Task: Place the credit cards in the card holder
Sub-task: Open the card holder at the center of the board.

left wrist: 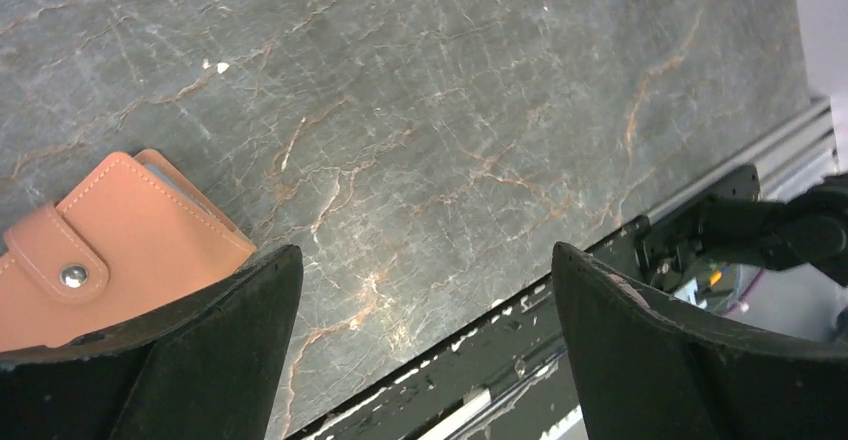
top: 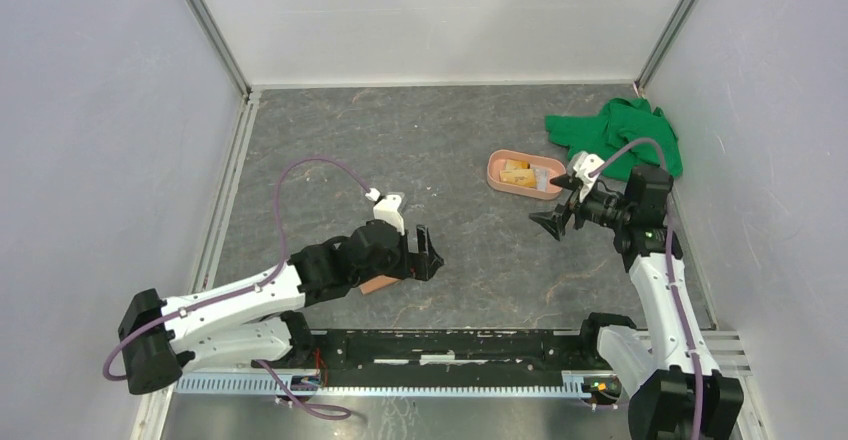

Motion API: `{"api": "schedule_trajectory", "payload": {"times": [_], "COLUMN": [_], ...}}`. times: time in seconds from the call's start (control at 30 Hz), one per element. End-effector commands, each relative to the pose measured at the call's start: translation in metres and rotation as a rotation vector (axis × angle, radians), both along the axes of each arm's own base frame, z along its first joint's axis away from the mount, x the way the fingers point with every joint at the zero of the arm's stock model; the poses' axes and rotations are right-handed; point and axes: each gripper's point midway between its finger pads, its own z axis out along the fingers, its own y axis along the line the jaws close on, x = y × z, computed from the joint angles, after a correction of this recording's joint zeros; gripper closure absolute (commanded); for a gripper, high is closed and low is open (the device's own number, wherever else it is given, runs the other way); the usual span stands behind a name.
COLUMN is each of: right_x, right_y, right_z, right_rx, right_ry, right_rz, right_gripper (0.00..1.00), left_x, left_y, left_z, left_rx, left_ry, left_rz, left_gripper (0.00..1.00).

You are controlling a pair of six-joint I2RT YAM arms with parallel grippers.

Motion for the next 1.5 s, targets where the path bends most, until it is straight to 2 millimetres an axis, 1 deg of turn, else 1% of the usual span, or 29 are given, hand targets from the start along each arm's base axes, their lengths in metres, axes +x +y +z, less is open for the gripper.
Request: {"api": "schedule_trajectory", "payload": {"times": [0.0, 0.07, 0.17, 0.23, 0.3, 0.37, 0.4, 0.43, 0.5, 0.53, 0.6, 0.63, 0.67, 0.73, 0.87, 0.93, 1.03, 1.13, 1.27, 1.37, 1.47], "right_x": [-0.001, -0.004, -0.007, -0.006, -0.006, -0.006, -0.007, -0.007, -0.007, -0.007, -0.007, -0.007, -0.008, -0.007, -0.007, -0.007, -0.006, -0.007, -0.007, -0.007, -0.007], "right_y": [0.001, 0.001, 0.000, -0.002, -0.002, -0.001, 0.000, 0.000, 0.000, 0.001, 0.001, 0.001, 0.001, 0.001, 0.001, 0.001, 0.002, 0.004, 0.006, 0.007, 0.008], "right_z": [-0.014, -0.024, -0.035, -0.040, -0.043, -0.045, -0.044, -0.045, -0.045, -0.046, -0.046, -0.046, -0.047, -0.047, -0.050, -0.051, -0.054, -0.058, -0.061, -0.064, -0.065], "right_rx": [-0.018, -0.021, -0.042, -0.057, -0.063, -0.070, -0.074, -0.076, -0.082, -0.083, -0.087, -0.089, -0.090, -0.092, -0.095, -0.094, -0.095, -0.100, -0.113, -0.124, -0.130], "right_ry": [-0.050, -0.047, -0.036, -0.013, 0.009, 0.020, 0.018, 0.019, 0.016, 0.019, 0.022, 0.020, 0.020, 0.020, 0.030, 0.036, 0.048, 0.061, 0.069, 0.076, 0.078], "right_rz": [0.021, 0.024, 0.033, 0.028, 0.028, 0.033, 0.033, 0.034, 0.032, 0.033, 0.032, 0.033, 0.034, 0.032, 0.032, 0.034, 0.037, 0.043, 0.050, 0.052, 0.054], "right_gripper": [0.02, 0.02, 0.02, 0.02, 0.02, 0.02, 0.02, 0.02, 0.02, 0.02, 0.02, 0.02, 0.02, 0.02, 0.02, 0.02, 0.02, 0.02, 0.02, 0.02, 0.02], "left_x": [0.023, 0.020, 0.017, 0.016, 0.014, 0.013, 0.016, 0.017, 0.020, 0.022, 0.025, 0.030, 0.030, 0.033, 0.035, 0.039, 0.042, 0.041, 0.039, 0.039, 0.039], "left_y": [0.002, 0.002, 0.007, 0.011, 0.010, 0.003, 0.002, 0.002, 0.004, 0.009, 0.022, 0.030, 0.035, 0.040, 0.043, 0.051, 0.065, 0.077, 0.084, 0.085, 0.089], "left_z": [0.007, 0.002, -0.004, -0.011, -0.018, -0.016, -0.011, -0.010, -0.009, -0.017, -0.026, -0.026, -0.027, -0.027, -0.031, -0.032, -0.034, -0.044, -0.056, -0.059, -0.057], "left_rx": [-0.119, -0.202, -0.281, -0.309, -0.352, -0.456, -0.536, -0.569, -0.552, -0.480, -0.355, -0.314, -0.291, -0.292, -0.357, -0.372, -0.390, -0.374, -0.308, -0.263, -0.193], "left_ry": [-0.035, -0.023, -0.005, 0.032, 0.100, 0.169, 0.189, 0.206, 0.205, 0.212, 0.223, 0.220, 0.236, 0.258, 0.291, 0.287, 0.291, 0.315, 0.349, 0.359, 0.327], "left_rz": [0.234, 0.248, 0.272, 0.277, 0.271, 0.233, 0.230, 0.234, 0.246, 0.273, 0.334, 0.386, 0.419, 0.487, 0.575, 0.631, 0.739, 0.827, 0.887, 0.900, 0.882], "left_gripper": [0.00, 0.00, 0.00, 0.00, 0.00, 0.00, 0.00, 0.00, 0.01, 0.01, 0.01, 0.01, 0.01, 0.07, 0.16, 0.17, 0.24, 0.26, 0.27, 0.27, 0.29]}}
